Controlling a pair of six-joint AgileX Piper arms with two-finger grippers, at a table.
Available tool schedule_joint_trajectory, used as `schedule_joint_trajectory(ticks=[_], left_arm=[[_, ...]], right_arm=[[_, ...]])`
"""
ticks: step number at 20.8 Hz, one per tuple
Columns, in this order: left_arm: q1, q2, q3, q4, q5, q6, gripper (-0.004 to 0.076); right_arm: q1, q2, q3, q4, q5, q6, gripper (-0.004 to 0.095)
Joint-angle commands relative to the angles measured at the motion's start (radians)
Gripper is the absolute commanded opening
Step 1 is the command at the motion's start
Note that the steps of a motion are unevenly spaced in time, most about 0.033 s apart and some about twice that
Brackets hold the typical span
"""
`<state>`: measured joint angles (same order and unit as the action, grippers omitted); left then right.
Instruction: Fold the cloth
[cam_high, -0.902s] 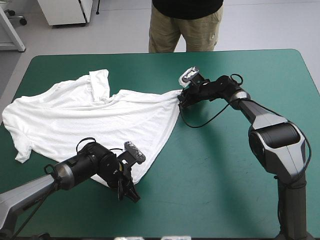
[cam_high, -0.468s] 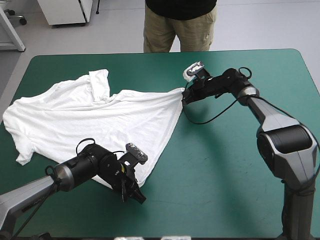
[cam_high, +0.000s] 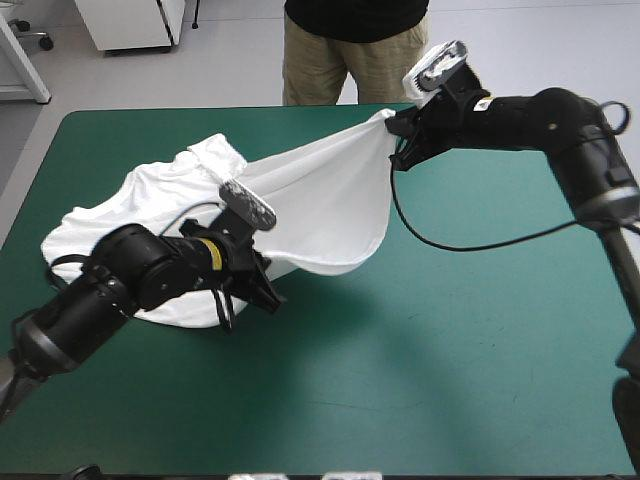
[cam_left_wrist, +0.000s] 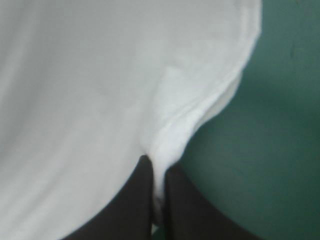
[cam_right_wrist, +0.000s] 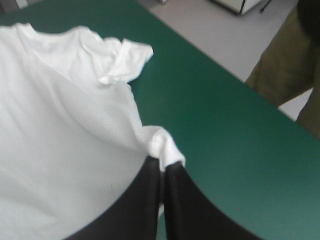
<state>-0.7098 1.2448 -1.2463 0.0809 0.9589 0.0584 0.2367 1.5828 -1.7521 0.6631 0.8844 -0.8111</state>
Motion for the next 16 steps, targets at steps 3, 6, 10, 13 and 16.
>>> schedule_joint_trajectory(ticks=[3,6,10,13,16], left_arm=[[-0.006,-0.038,-0.352,0.229,-0.015,-0.007,-0.0009],[-0.006,-0.026,-0.578,0.336,-0.015,0.063,-0.0009],[-0.006,0.035,-0.964,0.401,-0.015,0.118,-0.0009],[-0.006,0.067,-1.217,0.337,-0.023,0.165,-0.0009],[-0.006,0.067,-1.337,0.221,-0.019,0.228,-0.0009]], right_arm=[[-0.005,-0.313,-0.029,0.023,-0.121,0.005,-0.0017],[-0.005,-0.457,-0.029,0.02,-0.218,0.005,-0.0017],[-0.005,-0.623,-0.034,0.015,-0.336,0.005,-0.0017],[-0.005,-0.671,-0.126,0.015,-0.307,0.005,-0.0017],[-0.005,-0.666,-0.249,-0.047,-0.252,0.039,-0.0017]])
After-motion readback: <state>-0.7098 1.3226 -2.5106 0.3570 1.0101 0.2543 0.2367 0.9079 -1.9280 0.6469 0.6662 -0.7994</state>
